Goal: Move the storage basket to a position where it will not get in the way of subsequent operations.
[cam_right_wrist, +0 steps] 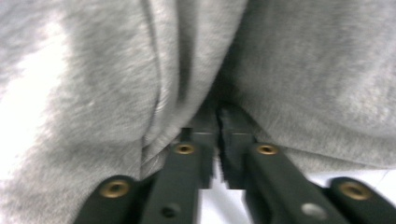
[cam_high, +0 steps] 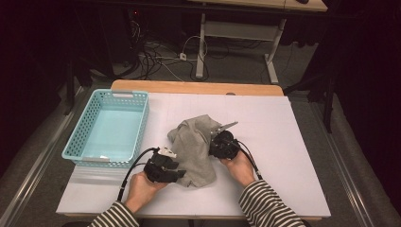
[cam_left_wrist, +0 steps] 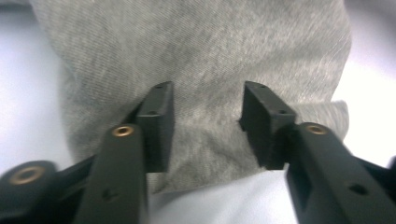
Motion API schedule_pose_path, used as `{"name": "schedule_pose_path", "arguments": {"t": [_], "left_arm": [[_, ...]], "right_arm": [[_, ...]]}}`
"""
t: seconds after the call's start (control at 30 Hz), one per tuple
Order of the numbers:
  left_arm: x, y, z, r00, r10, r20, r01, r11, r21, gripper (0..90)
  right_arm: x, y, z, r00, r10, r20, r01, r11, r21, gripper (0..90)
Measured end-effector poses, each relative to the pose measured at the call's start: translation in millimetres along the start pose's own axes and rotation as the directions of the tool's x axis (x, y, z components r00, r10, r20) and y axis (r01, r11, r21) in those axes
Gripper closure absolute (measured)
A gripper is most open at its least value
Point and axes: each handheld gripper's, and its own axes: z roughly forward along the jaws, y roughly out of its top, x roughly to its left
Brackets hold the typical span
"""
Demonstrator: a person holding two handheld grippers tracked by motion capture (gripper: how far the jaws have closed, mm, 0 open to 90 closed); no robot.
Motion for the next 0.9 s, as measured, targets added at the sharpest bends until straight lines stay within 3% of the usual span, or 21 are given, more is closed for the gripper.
{"name": "schedule_pose_path", "arguments": {"t": [0.17, 0.3, 0.5, 0.67, 0.8, 0.9], "left_arm": [[0.4, -0.2, 0.4, 1.0000, -0.007, 0.006, 0.007, 1.0000, -0.002, 48.1], [-0.2, -0.2, 1.0, 1.0000, -0.007, 0.005, 0.007, 1.0000, -0.003, 48.4], [-2.6, -1.1, 2.0, 0.9999, 0.008, -0.008, -0.008, 0.9999, -0.007, 52.3], [-3.8, -1.2, 3.0, 0.9998, 0.020, -0.009, -0.020, 0.9998, -0.003, 62.2], [-3.0, 0.0, 3.3, 0.9995, 0.029, -0.006, -0.029, 0.9995, 0.012, 74.3], [-2.7, 0.7, 3.3, 0.9995, 0.028, 0.015, -0.028, 0.9993, 0.025, 83.2]], "right_arm": [[-2.7, -1.6, -5.3, 1.0000, -0.003, -0.009, 0.003, 1.000, 0.000, 89.8], [-7.1, -3.5, -15.3, 0.9997, -0.021, 0.010, 0.021, 1.000, -0.011, 89.8], [-26.7, -11.3, -36.0, 0.9986, 0.017, 0.051, -0.015, 0.999, -0.045, 89.9], [-49.6, -23.4, -51.8, 0.9924, 0.071, 0.100, -0.065, 0.996, -0.066, 89.8], [-61.1, -36.4, -51.8, 0.9889, 0.121, 0.086, -0.114, 0.990, -0.079, 88.8], [-56.9, -45.5, -49.4, 0.9870, 0.137, 0.084, -0.129, 0.987, -0.095, 75.7]]}}
